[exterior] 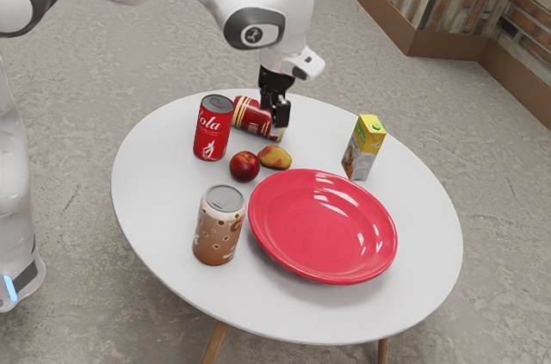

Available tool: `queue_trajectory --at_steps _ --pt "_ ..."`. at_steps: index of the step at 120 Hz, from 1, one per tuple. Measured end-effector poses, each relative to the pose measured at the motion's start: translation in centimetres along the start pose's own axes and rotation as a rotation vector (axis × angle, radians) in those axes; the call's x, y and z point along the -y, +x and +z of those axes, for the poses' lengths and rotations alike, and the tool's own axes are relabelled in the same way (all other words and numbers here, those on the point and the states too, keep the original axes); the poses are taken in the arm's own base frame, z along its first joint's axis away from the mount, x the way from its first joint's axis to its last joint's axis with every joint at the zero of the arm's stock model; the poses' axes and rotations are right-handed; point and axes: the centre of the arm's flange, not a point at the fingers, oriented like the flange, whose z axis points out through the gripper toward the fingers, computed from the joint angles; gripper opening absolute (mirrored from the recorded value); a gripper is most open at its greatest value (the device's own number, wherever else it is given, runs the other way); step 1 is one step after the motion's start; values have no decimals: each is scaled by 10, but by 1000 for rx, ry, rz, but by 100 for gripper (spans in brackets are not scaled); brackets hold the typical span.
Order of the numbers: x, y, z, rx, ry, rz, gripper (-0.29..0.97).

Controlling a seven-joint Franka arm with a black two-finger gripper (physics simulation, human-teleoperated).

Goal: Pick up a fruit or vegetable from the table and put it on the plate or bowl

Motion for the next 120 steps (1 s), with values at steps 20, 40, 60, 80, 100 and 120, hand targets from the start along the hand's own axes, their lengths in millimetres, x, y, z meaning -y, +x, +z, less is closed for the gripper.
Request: queue_trajectory --at_steps 20,40,60,80,100,120 --pt "0 4 12 8 -1 3 68" --pt "0 8 22 12 -3 4 68" --pt "-1 8 28 12 -6 4 68" --pt "-1 8 29 6 -8 3 68" --pt "-1 4 36 8 -10 0 68" --pt "2 3 38 4 -10 -4 68"
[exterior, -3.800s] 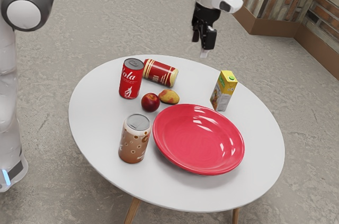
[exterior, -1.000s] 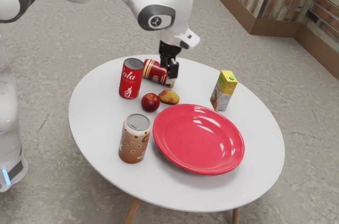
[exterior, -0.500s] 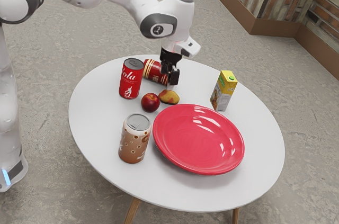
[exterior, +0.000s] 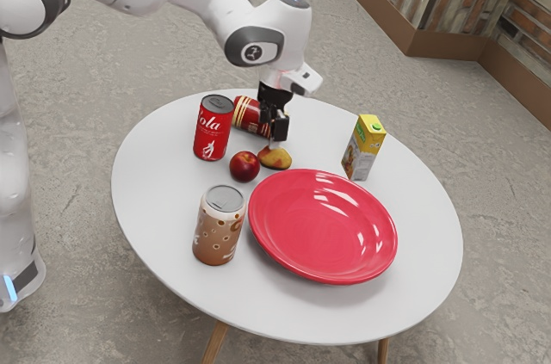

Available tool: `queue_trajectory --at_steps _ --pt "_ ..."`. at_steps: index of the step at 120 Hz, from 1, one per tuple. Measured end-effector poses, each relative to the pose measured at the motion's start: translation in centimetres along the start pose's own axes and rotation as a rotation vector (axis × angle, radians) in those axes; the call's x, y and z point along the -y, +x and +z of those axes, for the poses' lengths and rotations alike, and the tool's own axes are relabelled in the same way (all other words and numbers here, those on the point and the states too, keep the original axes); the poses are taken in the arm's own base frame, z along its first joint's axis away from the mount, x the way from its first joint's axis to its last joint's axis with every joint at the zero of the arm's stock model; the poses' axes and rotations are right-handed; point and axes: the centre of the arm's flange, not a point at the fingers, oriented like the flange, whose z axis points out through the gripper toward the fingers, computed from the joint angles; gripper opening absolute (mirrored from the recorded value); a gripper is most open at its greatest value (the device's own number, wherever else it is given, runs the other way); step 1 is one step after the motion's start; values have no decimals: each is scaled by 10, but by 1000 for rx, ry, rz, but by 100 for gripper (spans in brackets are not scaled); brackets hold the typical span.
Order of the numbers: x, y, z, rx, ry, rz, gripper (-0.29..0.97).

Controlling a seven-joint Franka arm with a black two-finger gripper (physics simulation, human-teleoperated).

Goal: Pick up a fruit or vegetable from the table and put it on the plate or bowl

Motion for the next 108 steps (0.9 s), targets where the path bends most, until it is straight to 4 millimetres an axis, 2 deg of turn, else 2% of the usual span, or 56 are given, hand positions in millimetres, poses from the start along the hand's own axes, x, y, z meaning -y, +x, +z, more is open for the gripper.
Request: queue_trajectory --at_steps 108 --pt "-2 0 11 -8 -23 -12 68"
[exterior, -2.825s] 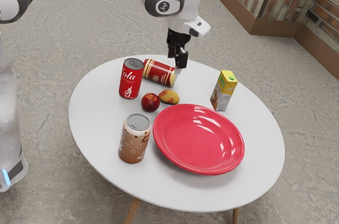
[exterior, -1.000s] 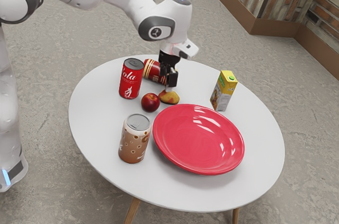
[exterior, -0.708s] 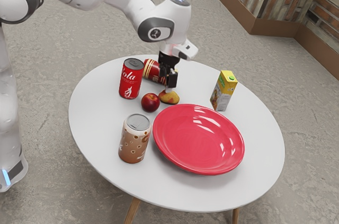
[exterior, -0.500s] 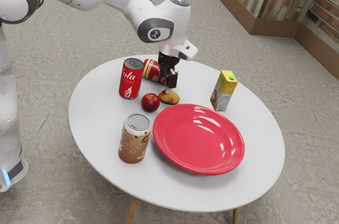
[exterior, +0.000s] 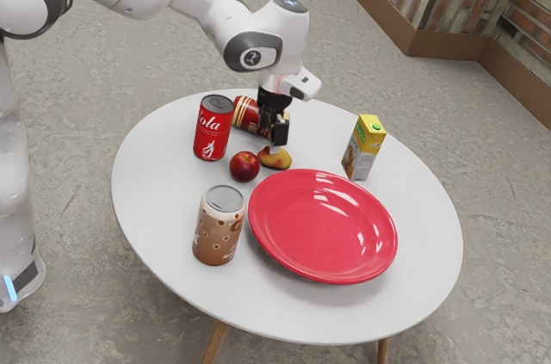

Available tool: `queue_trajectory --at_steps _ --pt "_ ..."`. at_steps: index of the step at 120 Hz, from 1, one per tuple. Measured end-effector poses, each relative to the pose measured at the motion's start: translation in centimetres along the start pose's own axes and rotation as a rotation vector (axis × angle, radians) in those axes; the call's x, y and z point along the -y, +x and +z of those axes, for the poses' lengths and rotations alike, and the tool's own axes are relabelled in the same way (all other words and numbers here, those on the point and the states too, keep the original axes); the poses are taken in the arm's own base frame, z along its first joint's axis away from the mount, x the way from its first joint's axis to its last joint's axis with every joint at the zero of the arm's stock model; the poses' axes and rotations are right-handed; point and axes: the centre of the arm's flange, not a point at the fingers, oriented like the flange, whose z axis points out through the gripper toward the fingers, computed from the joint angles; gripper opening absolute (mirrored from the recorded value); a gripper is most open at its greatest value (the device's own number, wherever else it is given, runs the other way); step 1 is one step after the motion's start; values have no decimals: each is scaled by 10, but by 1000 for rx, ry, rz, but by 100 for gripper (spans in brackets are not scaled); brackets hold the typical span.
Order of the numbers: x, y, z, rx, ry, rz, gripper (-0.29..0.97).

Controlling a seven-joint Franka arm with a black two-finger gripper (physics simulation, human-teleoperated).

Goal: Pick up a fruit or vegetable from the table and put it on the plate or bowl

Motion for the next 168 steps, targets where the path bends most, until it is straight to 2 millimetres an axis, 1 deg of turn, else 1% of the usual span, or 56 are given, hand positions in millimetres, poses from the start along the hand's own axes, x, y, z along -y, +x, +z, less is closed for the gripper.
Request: queue_trajectory --at_steps 37,79,108,129,133,137,147,155,162,168 --pt "0 2 7 2 -5 -3 68" --pt "1 6 23 17 -13 -10 68" --pt "0 7 25 15 -19 -13 68" --pt "-2 9 33 22 -28 -15 68" --pt "-2 9 34 23 -30 -15 66" --pt "-3 10 34 22 -31 -16 61" --pt "-4 10 35 20 -34 -16 45" --pt "-4 10 35 19 -33 -17 36" --pt "-3 10 36 20 -30 -20 32" --pt "-3 11 39 25 -29 -23 32"
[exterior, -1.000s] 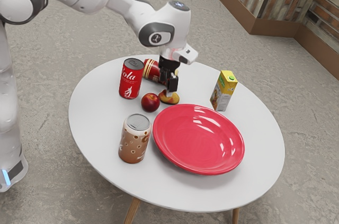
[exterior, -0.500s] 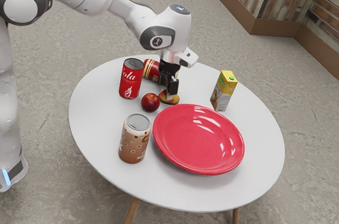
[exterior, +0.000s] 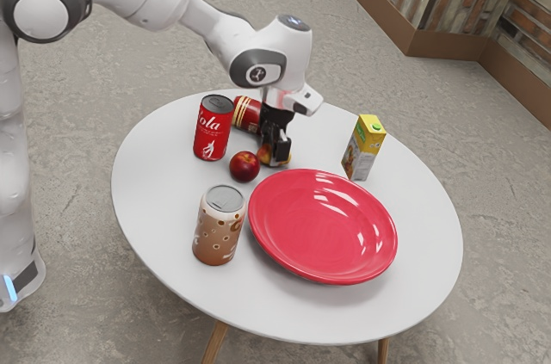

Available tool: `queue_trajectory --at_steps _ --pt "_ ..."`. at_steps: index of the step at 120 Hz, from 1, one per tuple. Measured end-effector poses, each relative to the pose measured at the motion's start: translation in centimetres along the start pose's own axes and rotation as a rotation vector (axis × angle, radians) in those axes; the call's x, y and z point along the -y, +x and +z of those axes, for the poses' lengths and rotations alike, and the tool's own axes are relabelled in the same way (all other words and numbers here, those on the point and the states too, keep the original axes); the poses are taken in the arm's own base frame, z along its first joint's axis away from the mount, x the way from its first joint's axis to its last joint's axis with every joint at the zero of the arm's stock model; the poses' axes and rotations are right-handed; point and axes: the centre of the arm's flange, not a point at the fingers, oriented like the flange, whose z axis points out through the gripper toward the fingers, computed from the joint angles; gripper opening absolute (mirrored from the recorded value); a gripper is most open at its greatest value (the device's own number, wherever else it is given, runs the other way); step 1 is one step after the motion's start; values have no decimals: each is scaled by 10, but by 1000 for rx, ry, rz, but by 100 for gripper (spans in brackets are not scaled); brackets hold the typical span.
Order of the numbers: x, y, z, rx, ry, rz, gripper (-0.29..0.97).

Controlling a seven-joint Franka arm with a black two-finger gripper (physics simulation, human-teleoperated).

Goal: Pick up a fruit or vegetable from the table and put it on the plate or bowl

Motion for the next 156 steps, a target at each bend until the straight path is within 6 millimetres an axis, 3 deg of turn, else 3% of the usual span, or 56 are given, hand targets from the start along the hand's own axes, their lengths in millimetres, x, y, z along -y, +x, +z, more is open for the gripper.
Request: queue_trajectory --at_steps 17,44,53,79,107,127,140,156 --pt "3 -1 -9 -17 3 -10 33" --pt "-9 -18 -63 -98 7 2 33" --pt "-31 -22 -78 -117 9 41 33" --pt "-128 -25 -100 -138 14 214 33" --pt "-198 -21 -125 -162 8 336 33" --pt "-213 -18 -131 -157 6 362 33" --pt "-218 -20 -130 -148 11 377 52" --pt "-220 -22 -130 -144 19 391 62"
